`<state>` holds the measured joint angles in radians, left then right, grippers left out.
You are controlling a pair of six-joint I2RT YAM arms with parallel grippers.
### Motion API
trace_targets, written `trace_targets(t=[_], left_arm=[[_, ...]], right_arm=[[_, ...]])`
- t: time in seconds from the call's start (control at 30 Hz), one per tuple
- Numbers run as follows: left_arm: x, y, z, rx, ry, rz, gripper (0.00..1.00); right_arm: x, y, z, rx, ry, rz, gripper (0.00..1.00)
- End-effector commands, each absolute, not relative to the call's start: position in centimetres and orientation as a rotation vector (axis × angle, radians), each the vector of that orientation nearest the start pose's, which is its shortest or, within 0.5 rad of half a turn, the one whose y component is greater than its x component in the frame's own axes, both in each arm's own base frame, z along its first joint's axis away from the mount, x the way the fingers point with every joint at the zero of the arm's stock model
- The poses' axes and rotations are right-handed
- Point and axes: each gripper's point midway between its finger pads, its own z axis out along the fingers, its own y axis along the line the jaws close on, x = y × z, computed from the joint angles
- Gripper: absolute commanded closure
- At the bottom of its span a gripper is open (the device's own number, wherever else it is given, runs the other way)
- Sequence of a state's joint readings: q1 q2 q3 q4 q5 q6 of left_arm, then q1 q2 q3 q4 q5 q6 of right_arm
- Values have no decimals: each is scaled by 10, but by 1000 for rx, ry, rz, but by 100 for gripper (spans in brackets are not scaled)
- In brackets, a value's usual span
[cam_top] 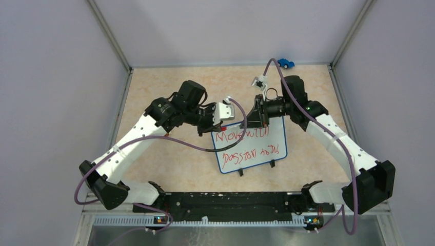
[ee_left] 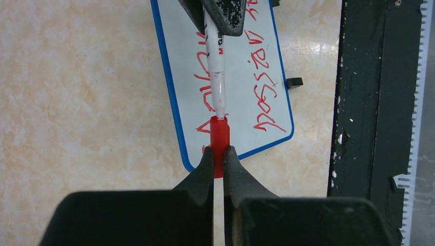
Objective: Write a sentence on the whiteboard
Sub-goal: Close the whiteboard marker at the center of the board.
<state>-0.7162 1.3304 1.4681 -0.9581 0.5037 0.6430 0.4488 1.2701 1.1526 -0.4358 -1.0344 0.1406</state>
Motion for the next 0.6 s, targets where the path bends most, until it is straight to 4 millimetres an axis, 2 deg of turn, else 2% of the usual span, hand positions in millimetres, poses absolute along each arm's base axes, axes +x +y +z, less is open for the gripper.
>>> trace_targets(t=[0.0,0.2,0.43,0.57], left_arm=[[207,-271,287,1631,1606,-641,100],[210,-278,292,1631,1600,-630,100],[210,-293,283,1639,1649,-641,100],[218,-301,290,1589,1666,-641,100]], right_arm=[[210,277,292,-997,1835,1411,100],[211,281,290,-1007,1839,1402,100],[210,291,284,-1017,1832,1421,100],[210,295,282,-1019,1810,1446,100]])
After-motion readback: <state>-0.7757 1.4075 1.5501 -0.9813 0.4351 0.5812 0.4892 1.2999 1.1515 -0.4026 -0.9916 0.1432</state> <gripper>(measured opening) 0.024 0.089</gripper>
